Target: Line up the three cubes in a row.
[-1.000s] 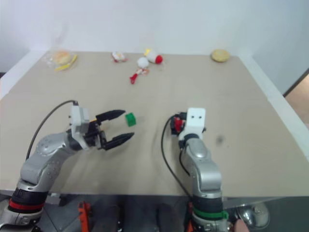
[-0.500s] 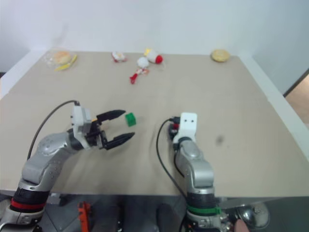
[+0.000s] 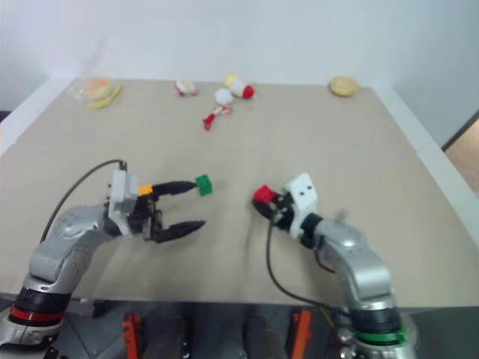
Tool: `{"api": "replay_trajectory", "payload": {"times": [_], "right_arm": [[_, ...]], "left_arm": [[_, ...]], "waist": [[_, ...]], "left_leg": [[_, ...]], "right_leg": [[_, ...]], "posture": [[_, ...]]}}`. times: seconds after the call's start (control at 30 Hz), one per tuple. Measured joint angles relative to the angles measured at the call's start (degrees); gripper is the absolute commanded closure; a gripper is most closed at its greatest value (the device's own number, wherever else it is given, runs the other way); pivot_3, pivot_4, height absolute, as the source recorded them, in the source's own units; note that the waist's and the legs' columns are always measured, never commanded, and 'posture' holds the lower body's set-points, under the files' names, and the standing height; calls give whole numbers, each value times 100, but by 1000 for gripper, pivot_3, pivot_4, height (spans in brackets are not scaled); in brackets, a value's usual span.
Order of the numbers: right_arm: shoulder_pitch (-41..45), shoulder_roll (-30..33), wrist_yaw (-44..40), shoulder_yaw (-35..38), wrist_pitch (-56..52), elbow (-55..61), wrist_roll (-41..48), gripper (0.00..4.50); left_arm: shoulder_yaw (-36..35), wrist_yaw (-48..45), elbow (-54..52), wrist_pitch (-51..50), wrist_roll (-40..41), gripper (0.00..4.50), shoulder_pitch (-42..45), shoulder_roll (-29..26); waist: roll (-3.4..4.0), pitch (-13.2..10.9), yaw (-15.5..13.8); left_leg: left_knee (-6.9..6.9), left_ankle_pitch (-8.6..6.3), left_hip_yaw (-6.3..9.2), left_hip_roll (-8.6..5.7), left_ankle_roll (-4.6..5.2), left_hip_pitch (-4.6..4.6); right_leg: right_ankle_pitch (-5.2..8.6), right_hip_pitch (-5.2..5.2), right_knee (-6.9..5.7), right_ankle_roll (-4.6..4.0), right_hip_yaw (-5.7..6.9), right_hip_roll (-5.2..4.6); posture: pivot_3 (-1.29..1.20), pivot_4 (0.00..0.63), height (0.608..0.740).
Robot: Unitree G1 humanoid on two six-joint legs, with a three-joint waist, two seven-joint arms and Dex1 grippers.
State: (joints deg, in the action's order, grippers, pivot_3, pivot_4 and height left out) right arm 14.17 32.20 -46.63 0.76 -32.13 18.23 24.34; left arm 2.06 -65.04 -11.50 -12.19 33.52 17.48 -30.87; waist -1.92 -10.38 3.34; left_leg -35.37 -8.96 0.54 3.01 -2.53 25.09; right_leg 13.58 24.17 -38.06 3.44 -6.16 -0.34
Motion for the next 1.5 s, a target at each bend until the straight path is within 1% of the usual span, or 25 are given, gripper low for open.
{"api": "replay_trajectory", "payload": {"times": [0.07,0.1,0.2,0.27,0.43,0.6,0.87,0.93,1.03,1.07,1.13,1.2,1.23,1.27,1.33,1.4,1.47,1.5], "right_arm": [[32,669,-1126,-112,464,-434,43,3242],[74,828,-1437,-174,625,-659,3,3242],[302,1153,-2487,-609,1205,-1309,-167,3242],[470,1163,-2952,-915,1625,-1585,-326,3242],[793,1014,-3417,-1248,2243,-2090,-586,3242],[891,978,-3674,-1437,2513,-2338,-762,3242],[924,898,-3712,-1436,2815,-2531,-891,3242],[923,865,-3687,-1436,2876,-2542,-907,2186],[922,841,-3673,-1435,2893,-2546,-916,1150],[920,841,-3675,-1428,2866,-2534,-888,744],[901,870,-3681,-1382,2609,-2296,-712,115],[898,952,-3671,-1261,2234,-1841,-417,51],[899,1028,-3612,-1135,1906,-1521,-150,51],[950,1099,-3452,-895,1425,-1029,271,51],[1130,1125,-3170,-593,892,-543,741,51],[1401,967,-2531,-243,319,-101,1182,51],[1484,801,-2154,-212,180,-4,1235,51],[1512,546,-1765,-197,108,0,1214,51]], "left_arm": [[55,-339,131,118,-98,0,3,-119],[61,-441,194,166,-144,0,4,-186],[118,-782,413,385,-332,0,67,-279],[206,-948,452,487,-423,0,86,-343],[215,-1030,430,485,-440,0,50,-382],[215,-994,276,414,-437,0,-150,-440],[214,-902,10,300,-434,0,-259,-552],[214,-853,-3,298,-434,0,-259,-551],[213,-754,-15,304,-436,0,-259,-530],[207,-678,-15,322,-436,0,-259,-458],[144,-399,-16,309,-419,0,-261,-272],[-4,-49,-32,247,-399,0,-264,-120],[-135,297,-50,187,-398,0,-277,43],[-299,854,-86,110,-439,0,-299,312],[-349,1505,-153,36,-582,0,-333,605],[-336,2497,-290,-131,-916,0,-380,1135],[-261,2930,-337,-199,-1114,0,-397,1321],[-209,3272,-353,-263,-1269,0,-397,1532]], "waist": [[-1,0,7],[-1,0,13],[0,0,28],[0,-1,43],[0,-1,47],[1,-2,47],[1,-1,47],[1,-1,49],[1,-1,49],[1,-2,48],[2,-2,47],[4,-4,47],[11,-8,46],[13,-9,41],[10,-7,40],[4,-4,31],[-2,0,23],[-3,1,22]], "left_leg": [[-2,0,-1,0,0,-4],[-3,0,-2,1,0,-4],[-4,2,-2,0,2,-4],[-4,1,-4,0,2,-2],[-2,1,-2,0,1,2],[-3,1,-2,-1,1,2],[-7,1,-3,0,1,-4],[-8,2,-3,0,1,-4],[-8,1,-3,0,1,-3],[-8,2,-3,-1,1,-2],[-8,1,-3,-1,1,1],[-8,1,0,1,1,0],[-8,1,1,0,1,1],[-10,1,3,0,1,0],[-13,1,7,-1,1,-2],[-20,2,9,-2,1,-3],[-25,1,13,-3,1,-6],[-28,2,12,-4,0,-6]], "right_leg": [[-1,-2,0,-1,0,0],[-2,-2,0,-3,0,0],[-4,0,0,-4,0,0],[-4,1,0,-3,-1,0],[-1,2,0,1,0,-1],[-1,2,-1,1,-1,-1],[-5,0,-4,1,-1,-1],[-6,0,-4,1,-1,-1],[-6,-1,-4,1,-1,-1],[-6,-1,-4,1,-2,-2],[-6,0,-4,2,-2,-2],[-6,1,-5,2,-2,1],[-6,0,-6,4,-2,0],[-9,-2,-9,10,-2,-1],[-11,-8,-8,13,0,1],[-12,-14,-7,14,1,2],[-13,-19,-7,14,3,3],[-15,-19,-7,14,1,2]], "posture": [[0,150,736],[0,150,736],[0,150,736],[0,150,736],[0,150,736],[0,150,736],[0,150,736],[0,150,736],[0,150,736],[0,150,736],[0,150,736],[0,150,736],[0,150,736],[0,150,736],[0,150,736],[0,150,736],[0,150,736],[0,150,736]]}}
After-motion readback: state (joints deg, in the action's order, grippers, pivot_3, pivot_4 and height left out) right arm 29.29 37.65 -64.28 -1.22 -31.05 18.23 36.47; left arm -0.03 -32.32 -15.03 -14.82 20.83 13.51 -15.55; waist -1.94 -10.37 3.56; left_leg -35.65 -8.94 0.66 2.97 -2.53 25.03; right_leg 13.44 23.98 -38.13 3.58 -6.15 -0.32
